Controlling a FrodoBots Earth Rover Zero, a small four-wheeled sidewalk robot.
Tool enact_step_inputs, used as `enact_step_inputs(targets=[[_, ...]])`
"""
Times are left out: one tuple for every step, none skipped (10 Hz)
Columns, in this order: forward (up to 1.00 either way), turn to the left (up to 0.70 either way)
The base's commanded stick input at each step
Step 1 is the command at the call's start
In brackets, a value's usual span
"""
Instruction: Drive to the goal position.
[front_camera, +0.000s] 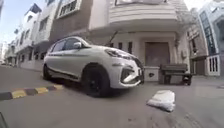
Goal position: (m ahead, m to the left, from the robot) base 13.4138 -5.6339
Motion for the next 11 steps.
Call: enact_step_inputs(targets=[[0.0, -0.85], [0.0, -0.85], [0.0, -0.85], [0.0, -0.85], [0.0, -0.85], [0.0, -0.85], [0.0, -0.85], [0.0, -0.85], [0.0, -0.85], [0.0, -0.85], [0.0, -0.85]])
